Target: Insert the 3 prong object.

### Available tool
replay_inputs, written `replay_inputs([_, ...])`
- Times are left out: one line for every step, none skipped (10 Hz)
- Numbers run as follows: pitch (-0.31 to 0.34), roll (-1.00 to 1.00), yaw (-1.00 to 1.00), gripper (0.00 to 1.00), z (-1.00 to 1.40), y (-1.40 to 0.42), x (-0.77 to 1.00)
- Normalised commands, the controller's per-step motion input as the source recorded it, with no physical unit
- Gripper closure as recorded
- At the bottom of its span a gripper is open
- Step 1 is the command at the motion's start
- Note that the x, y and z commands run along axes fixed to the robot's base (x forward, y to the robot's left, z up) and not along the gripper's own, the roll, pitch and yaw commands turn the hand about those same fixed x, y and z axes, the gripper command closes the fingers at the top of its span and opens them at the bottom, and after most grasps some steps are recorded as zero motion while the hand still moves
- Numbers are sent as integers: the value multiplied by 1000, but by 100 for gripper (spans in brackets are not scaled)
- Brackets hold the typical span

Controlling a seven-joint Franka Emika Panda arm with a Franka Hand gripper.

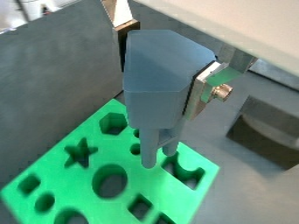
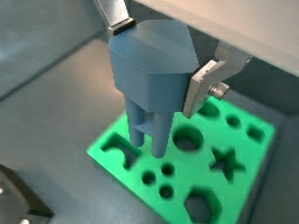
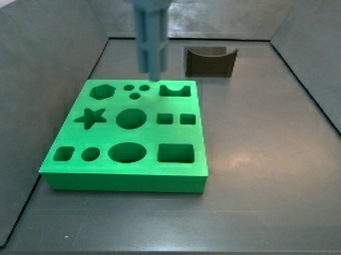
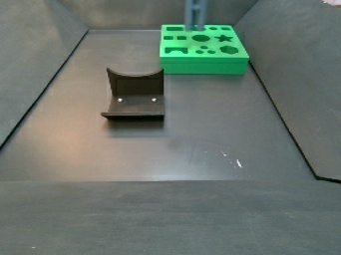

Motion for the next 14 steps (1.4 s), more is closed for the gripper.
replay_inputs([-4, -217, -363, 100, -469, 389, -511])
replay_inputs([0, -199, -283, 100, -369, 446, -217])
replay_inputs([-34, -23, -277, 100, -243, 457, -366])
replay_inputs([-33, -49, -306, 100, -143, 283, -377])
replay_inputs([-19, -314, -89, 100, -183, 0, -106])
replay_inputs([0, -227, -123, 100, -140, -166, 74])
replay_inputs([1, -167, -151, 100, -120, -200, 251])
replay_inputs([14, -104, -69, 100, -97, -100, 194])
replay_inputs([0, -84, -3, 100, -431, 23, 60])
replay_inputs([0, 0, -14, 100, -609, 46, 0])
replay_inputs([-24, 0, -29, 100, -631, 71, 0])
replay_inputs([-66, -74, -66, 100, -609, 129, -183])
replay_inputs([-124, -166, -17, 100, -569, 200, -286])
replay_inputs([-44, -146, -69, 100, -526, 134, -111])
